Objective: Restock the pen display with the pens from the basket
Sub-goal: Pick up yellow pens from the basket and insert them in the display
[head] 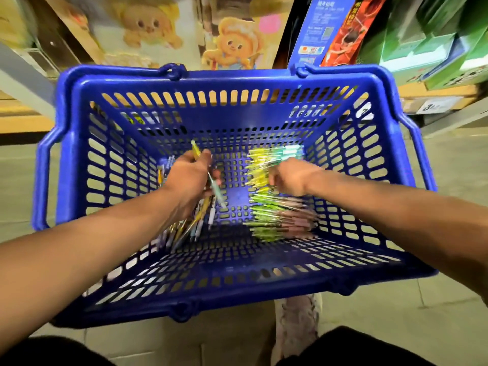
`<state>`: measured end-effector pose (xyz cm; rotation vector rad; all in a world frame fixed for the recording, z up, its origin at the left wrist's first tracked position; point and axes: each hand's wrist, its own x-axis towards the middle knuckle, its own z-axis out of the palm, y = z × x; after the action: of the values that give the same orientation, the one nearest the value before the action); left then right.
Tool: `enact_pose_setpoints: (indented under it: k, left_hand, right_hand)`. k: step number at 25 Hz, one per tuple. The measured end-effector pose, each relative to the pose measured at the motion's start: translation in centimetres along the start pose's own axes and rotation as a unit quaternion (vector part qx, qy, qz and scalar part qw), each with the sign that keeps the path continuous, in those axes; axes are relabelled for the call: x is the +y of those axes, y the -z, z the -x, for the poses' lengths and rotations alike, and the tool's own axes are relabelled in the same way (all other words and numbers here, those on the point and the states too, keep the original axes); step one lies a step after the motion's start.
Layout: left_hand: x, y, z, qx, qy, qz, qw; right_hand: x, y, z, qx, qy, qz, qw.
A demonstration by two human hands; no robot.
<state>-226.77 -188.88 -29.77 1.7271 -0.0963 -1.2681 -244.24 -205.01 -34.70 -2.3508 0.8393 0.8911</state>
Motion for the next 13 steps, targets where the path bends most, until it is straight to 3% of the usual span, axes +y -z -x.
enact_pose_setpoints:
  k: [3, 7, 10, 13]
  left_hand:
    - [0.3, 0.7, 0.2, -0.043, -0.006, -0.033, 0.999]
    - [0.3, 1.0, 1.0, -0.095, 0.014, -0.013, 0.995]
    - [0.1, 0.9, 1.1, -0.094, 0.047, 0.003, 0.994]
    - [-0.1, 0.8, 0.4, -0.056, 0.033, -0.014, 0.998]
  right_hand:
    - [0.9, -1.8, 0.1, 0.008, 0.026, 0.215, 0.976]
    - [0.8, -2.7, -0.2, 0.020, 0.065, 0.334, 0.940]
    - [0.4, -2.2, -0.1, 0.017, 0.054, 0.307, 0.950]
    - [-0.9, -0.1, 0.6, 0.060, 0.035, 0.120, 0.990]
